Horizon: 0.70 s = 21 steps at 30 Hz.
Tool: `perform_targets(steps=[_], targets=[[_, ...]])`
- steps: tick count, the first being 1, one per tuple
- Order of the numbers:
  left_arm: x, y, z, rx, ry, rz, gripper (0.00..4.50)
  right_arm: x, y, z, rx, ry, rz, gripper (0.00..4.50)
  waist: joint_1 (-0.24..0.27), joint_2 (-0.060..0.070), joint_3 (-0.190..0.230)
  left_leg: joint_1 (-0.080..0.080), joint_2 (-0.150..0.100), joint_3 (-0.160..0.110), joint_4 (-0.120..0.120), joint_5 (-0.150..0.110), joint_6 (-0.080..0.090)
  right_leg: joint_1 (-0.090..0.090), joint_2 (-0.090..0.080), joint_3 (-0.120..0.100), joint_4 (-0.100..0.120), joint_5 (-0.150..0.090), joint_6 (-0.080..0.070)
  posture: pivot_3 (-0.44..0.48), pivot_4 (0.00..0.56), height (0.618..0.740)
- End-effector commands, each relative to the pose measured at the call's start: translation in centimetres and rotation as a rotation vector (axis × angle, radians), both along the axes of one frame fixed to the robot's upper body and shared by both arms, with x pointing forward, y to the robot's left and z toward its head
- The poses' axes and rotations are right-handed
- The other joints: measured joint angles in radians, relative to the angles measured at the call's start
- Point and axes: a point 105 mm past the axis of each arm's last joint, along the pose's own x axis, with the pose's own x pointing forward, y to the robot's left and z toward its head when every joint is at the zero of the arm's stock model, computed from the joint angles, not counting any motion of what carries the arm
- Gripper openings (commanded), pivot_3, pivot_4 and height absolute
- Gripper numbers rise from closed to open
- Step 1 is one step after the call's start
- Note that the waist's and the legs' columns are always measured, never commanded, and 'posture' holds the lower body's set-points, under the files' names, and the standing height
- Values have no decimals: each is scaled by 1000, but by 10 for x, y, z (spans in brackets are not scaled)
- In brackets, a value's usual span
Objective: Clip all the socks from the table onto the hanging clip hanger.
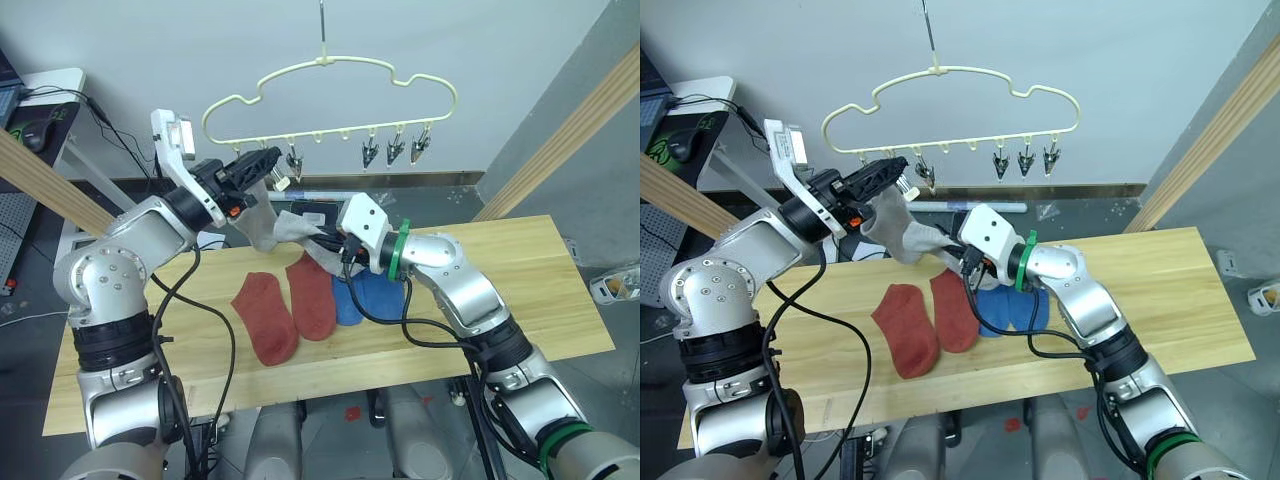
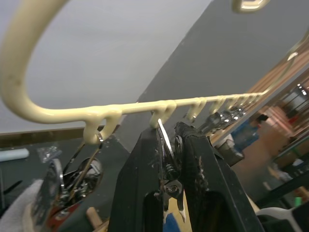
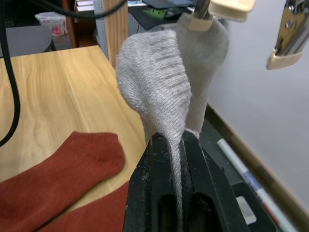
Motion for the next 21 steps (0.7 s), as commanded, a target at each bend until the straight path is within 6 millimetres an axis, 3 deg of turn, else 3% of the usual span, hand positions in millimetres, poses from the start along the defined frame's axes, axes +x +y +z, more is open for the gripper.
perform_targets(steps=[1,21], targets=[[-7,3,11,-30,-19,-25,243,-2,5,13,5,-82,21,0,0,0,0,0,0,0,0,0,0,0,0,0,0,0,0,-186,358,740],[-11,0,3,8,4,-54,243,9,7,29,33,-141,10,0,-12,0,0,0,0,1,0,0,0,0,0,0,0,1,-1,-192,358,740]])
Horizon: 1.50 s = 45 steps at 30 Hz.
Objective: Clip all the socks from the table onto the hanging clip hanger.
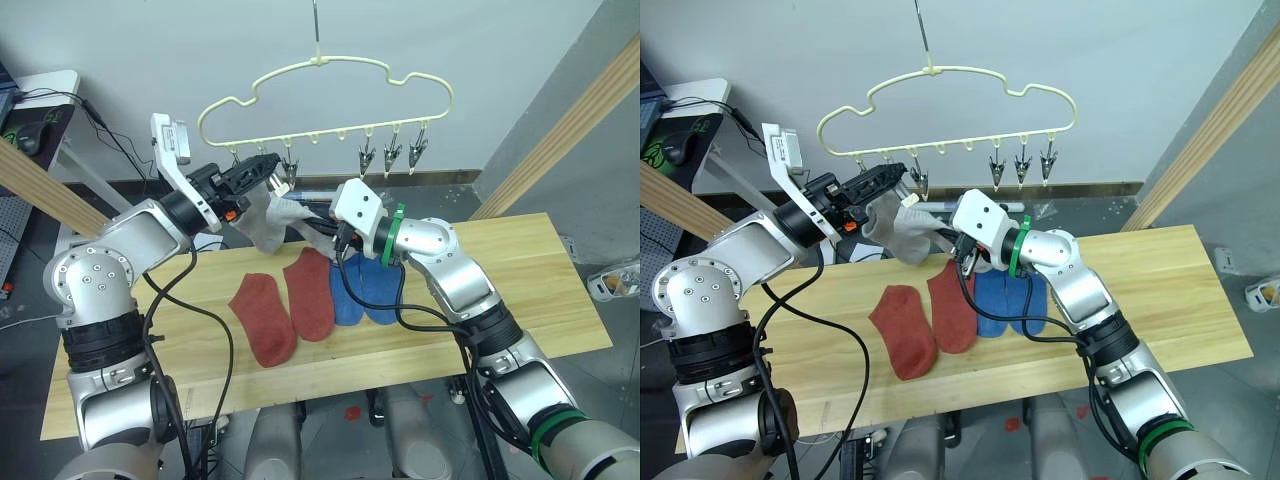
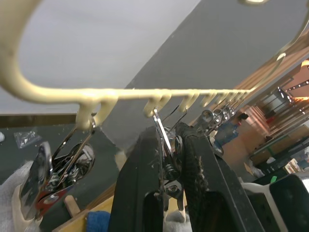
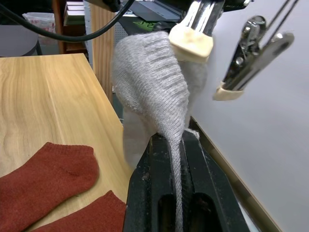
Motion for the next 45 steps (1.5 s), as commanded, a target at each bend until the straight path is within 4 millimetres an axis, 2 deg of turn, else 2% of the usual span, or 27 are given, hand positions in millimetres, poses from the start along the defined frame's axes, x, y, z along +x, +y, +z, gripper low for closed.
perform_targets(steps=[1,14,25,40,45], targets=[[-6,0,8,9,-40,-20,243,-2,3,15,28,-60,12,0,-1,0,0,0,0,0,0,0,0,0,0,0,0,0,0,-192,358,740],[-6,2,4,49,-42,-25,243,6,-1,21,19,-121,-29,0,-7,0,0,0,0,1,0,0,0,0,0,0,0,0,0,-197,359,740],[-4,4,0,80,-54,-10,243,-4,3,26,-4,-154,19,0,-7,0,0,0,0,1,0,0,0,0,0,0,0,0,0,-200,359,740],[-1,5,1,78,-66,0,234,-9,-3,22,-53,-174,18,0,-9,0,0,0,0,1,0,0,0,0,0,0,1,0,0,-203,357,740],[0,4,4,69,-72,-2,226,-9,1,12,-89,-152,24,0,-9,0,0,0,0,0,0,0,0,0,0,0,1,0,0,-201,356,740]])
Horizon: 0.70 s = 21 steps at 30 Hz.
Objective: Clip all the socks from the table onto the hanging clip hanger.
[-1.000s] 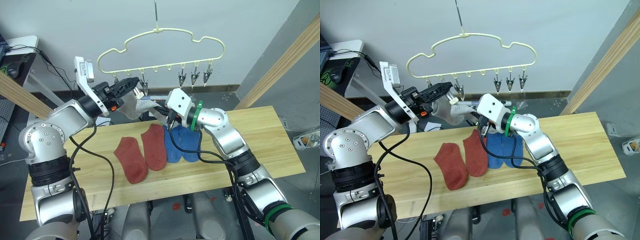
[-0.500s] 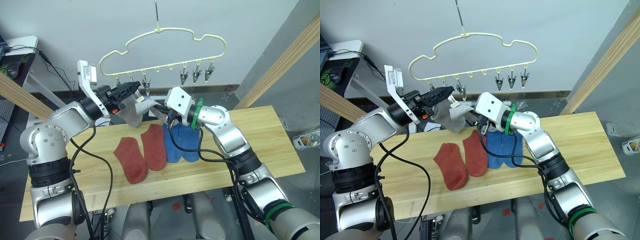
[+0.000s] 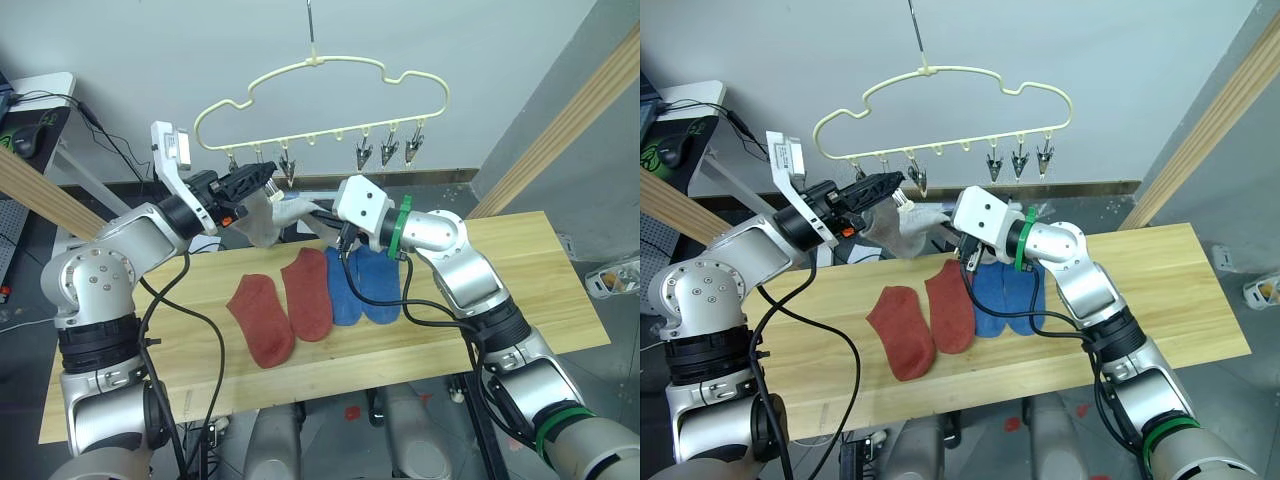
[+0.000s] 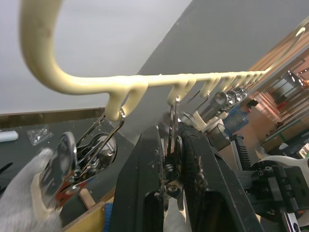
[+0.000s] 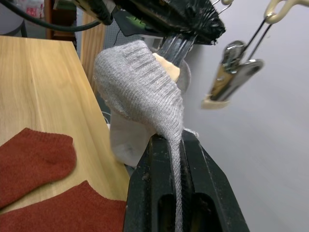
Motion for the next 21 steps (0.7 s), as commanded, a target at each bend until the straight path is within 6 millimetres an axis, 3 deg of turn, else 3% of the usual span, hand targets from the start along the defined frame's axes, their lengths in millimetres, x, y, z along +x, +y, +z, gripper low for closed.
perform_targets(steps=[1,13,21], targets=[[-4,-3,13,-2,-51,-15,226,-6,6,1,-11,-25,16,0,0,0,0,0,0,0,0,0,0,0,0,0,0,0,0,-200,356,740],[-6,-5,11,2,-48,-28,226,11,3,14,46,-93,-84,0,0,0,0,0,0,0,0,0,0,0,0,0,0,0,0,-198,356,740],[-6,-7,10,10,-47,-30,226,11,5,20,72,-108,-82,0,0,0,0,0,0,0,0,0,0,0,0,0,0,0,0,-198,356,740]])
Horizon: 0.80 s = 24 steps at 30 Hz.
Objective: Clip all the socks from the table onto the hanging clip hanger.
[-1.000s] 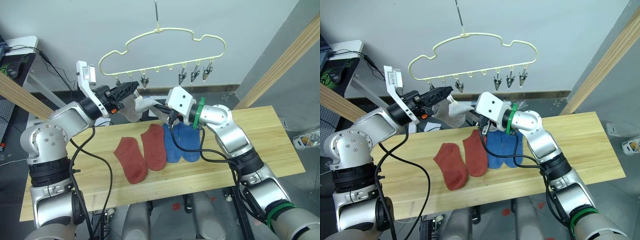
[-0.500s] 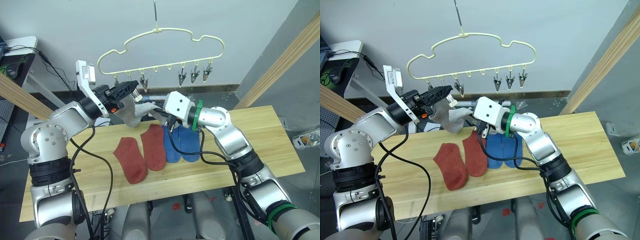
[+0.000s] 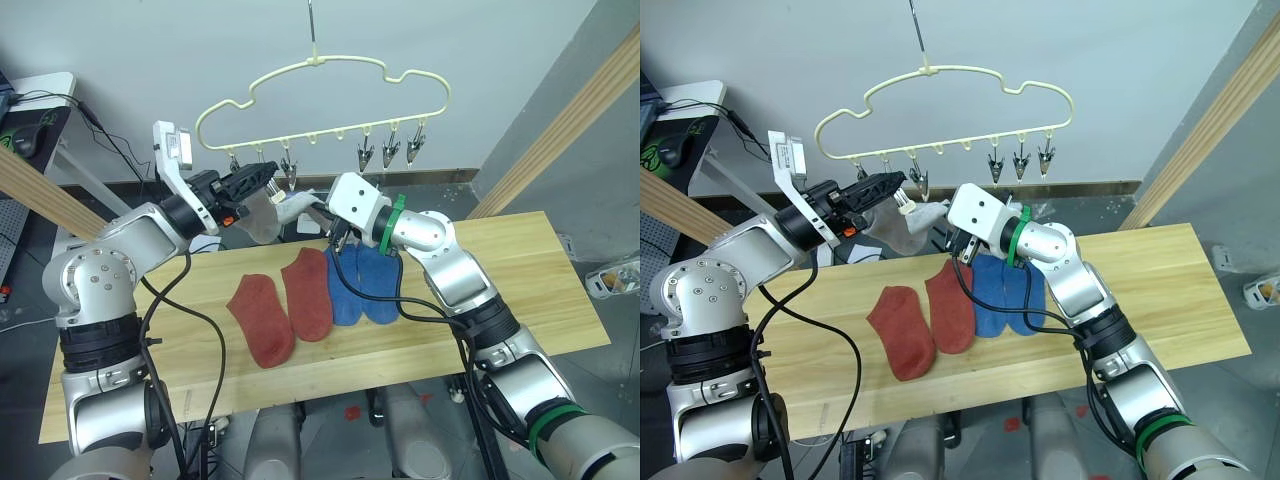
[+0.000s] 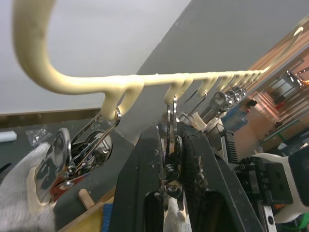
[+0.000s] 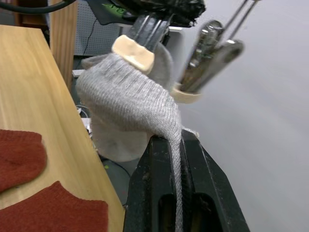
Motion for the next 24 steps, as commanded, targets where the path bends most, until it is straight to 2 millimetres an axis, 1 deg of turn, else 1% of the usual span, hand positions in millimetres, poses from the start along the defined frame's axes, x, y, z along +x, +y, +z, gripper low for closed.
perform_targets(steps=[1,6,11,15,24], targets=[[-6,-5,10,7,-49,-22,226,-6,4,18,30,-68,31,0,0,0,0,0,0,0,0,0,0,0,0,0,0,0,0,-198,356,740],[-5,-5,11,4,-51,-16,226,-14,10,14,5,-63,72,0,0,0,0,0,0,0,0,0,0,0,0,0,0,0,0,-198,356,740],[-4,-5,12,3,-55,-13,226,-15,15,13,7,-57,78,0,0,0,0,0,0,0,0,0,0,0,0,0,0,0,0,-198,356,740],[-5,-5,11,5,-54,-16,226,-12,15,16,25,-62,54,0,0,0,0,0,0,0,0,0,0,0,0,0,0,0,0,-198,356,740],[-6,0,8,21,-45,-10,226,2,4,26,64,-95,-38,0,0,0,0,0,0,0,0,0,0,0,0,0,0,0,0,-192,351,740]])
